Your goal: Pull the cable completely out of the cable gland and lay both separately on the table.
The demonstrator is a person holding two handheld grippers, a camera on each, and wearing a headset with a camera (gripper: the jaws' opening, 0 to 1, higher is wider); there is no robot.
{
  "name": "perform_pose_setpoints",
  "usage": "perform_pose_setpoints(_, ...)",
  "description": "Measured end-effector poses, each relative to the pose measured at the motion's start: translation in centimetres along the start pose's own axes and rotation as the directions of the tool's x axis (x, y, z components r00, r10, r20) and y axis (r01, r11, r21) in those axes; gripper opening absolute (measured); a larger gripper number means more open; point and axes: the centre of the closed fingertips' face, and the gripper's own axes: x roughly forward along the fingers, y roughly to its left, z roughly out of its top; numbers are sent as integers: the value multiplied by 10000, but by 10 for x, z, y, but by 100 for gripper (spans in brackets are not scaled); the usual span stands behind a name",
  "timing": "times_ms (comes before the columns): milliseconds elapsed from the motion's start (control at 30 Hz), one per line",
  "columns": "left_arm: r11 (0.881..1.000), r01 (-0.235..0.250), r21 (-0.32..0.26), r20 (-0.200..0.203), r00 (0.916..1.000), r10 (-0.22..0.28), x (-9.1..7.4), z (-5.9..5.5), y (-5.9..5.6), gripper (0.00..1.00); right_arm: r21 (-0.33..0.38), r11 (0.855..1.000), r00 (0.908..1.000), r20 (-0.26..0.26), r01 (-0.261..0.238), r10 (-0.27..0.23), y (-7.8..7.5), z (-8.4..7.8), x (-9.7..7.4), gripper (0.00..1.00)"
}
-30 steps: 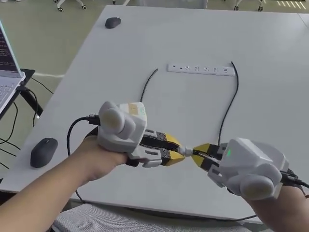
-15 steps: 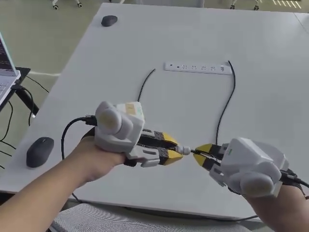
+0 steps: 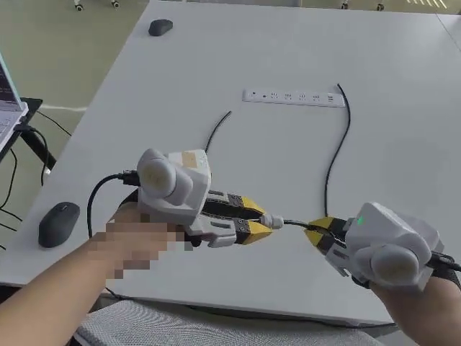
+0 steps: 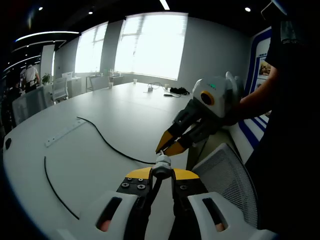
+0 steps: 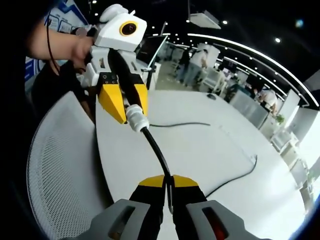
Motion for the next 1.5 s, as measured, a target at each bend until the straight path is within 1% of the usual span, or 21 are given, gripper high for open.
perform_pose_setpoints(67,10000,25,-8,5,10000,-25,1,-1,-1,15,167,9998,9999,-145,81,-78,-2,-7,2,0)
perform_pose_setpoints(133,10000,52,-16,2,10000,-52,1,-3,-2,15,479,9988,9994,-322,124,-109,-3,-15,3,0)
perform_pose_setpoints(200,9999,84,-69,10,10000,-84,1,-4,-3,15,539,9983,9988,-459,218,-193,-4,-22,4,0)
perform_pose_setpoints(267,9998,140,-109,52,9999,-140,2,-4,-5,15,906,9954,9980,-563,326,-276,-7,-28,5,0)
perform_pose_setpoints(333,9998,163,-140,100,9998,-161,2,-4,-6,15,1340,9899,9966,-733,462,-365,-10,-33,6,0)
perform_pose_setpoints(400,9996,186,-214,189,9997,-182,2,-2,-7,15,2062,9770,9961,-790,545,-389,-11,-38,7,0)
perform_pose_setpoints(433,9996,179,-221,208,9996,-175,2,-2,-7,15,2487,9674,9962,-828,476,-277,-10,-41,8,0)
perform_pose_setpoints(500,9996,190,-210,211,9996,-186,3,-2,-7,15,2754,9601,9963,-823,483,-265,-11,-44,9,0)
perform_pose_setpoints(533,9996,192,-217,170,9997,-188,4,-4,-8,15,2688,9621,9964,-807,457,-248,-10,-44,10,0)
perform_pose_setpoints(700,9997,157,-197,128,9998,-155,5,-3,-8,15,2783,9595,9962,-842,448,-221,-8,-44,10,0)
perform_pose_setpoints(800,9997,114,-199,102,9999,-111,4,-3,-5,15,2742,9607,9966,-797,441,-230,-8,-43,9,0)
perform_pose_setpoints(933,9998,17,-194,95,10000,-16,4,-2,-3,15,2637,9641,9969,-774,322,-121,-7,-43,6,1)
perform_pose_setpoints(1100,9997,-197,-132,203,9996,200,3,1,2,15,2683,9630,9973,-730,259,-65,-5,-42,2,1)
perform_pose_setpoints(1200,9998,-194,-94,187,9996,196,4,2,2,15,2410,9698,9969,-766,383,-203,-6,-41,-3,2)
perform_pose_setpoints(1267,9997,-203,-100,235,9995,205,4,3,3,15,2252,9728,9976,-547,539,-426,-11,-32,-9,3)
perform_pose_setpoints(1300,9997,-224,-105,264,9994,227,4,4,3,15,2150,9744,9977,-268,663,-619,-15,-25,-12,3)
perform_pose_setpoints(1333,9996,-251,-89,311,9992,254,4,6,4,15,1950,9775,9968,-90,800,-798,-17,-16,-16,5)
perform_pose_setpoints(1400,9997,-244,-94,312,9992,246,4,8,4,15,1561,9848,9968,125,762,-791,-14,-1,-20,13)
perform_pose_setpoints(1433,9996,-268,-53,293,9992,269,4,8,4,15,1447,9868,9970,170,724,-757,-13,2,-20,15)
perform_pose_setpoints(1467,9996,-285,-33,274,9992,285,4,7,5,15,1245,9900,9972,238,667,-702,-10,8,-21,15)
perform_pose_setpoints(1500,9996,-286,-42,278,9992,287,5,8,5,15,789,9947,9971,326,654,-681,-7,16,-21,15)
